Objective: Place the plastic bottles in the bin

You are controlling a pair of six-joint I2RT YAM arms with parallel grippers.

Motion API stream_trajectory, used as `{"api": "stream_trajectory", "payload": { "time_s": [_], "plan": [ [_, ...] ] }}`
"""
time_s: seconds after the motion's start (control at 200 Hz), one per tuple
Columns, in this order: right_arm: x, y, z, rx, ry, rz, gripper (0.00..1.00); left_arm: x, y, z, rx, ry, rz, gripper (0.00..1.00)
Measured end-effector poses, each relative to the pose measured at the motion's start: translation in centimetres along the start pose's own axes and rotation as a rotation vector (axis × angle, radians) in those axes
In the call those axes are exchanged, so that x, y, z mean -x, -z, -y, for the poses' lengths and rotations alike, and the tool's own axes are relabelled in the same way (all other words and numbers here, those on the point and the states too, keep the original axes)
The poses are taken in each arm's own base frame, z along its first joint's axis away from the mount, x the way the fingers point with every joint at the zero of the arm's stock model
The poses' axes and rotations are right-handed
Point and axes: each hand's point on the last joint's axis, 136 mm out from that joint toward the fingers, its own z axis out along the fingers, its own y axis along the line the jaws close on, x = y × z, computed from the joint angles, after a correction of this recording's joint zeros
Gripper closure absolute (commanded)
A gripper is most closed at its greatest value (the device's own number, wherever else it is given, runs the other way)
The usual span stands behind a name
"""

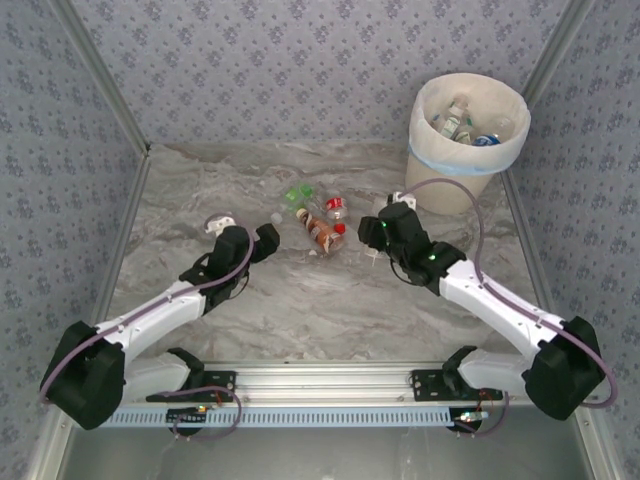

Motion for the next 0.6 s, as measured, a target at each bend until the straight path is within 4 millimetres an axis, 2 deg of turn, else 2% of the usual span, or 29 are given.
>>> {"api": "stream_trajectory", "payload": {
  "time_s": [0.12,0.275,0.37,0.6],
  "plan": [
    [3.0,0.5,-0.4,0.034,0.007,0.106,0.52,0.2,0.0,-0.2,0.005,0.022,0.004,0.01],
    [7.2,1.0,0.3,0.027,0.015,0.206,0.52,0.3,-0.1,-0.3,0.009,0.031,0.006,0.01],
    [11.3,1.8,1.4,0.004,-0.008,0.284,0.52,0.4,0.0,-0.3,0.008,0.032,0.01,0.01],
    [22.6,3.1,4.0,-0.04,-0.037,0.435,0.51,1.0,0.9,-0.8,0.009,0.049,0.045,0.0]
  ]
}}
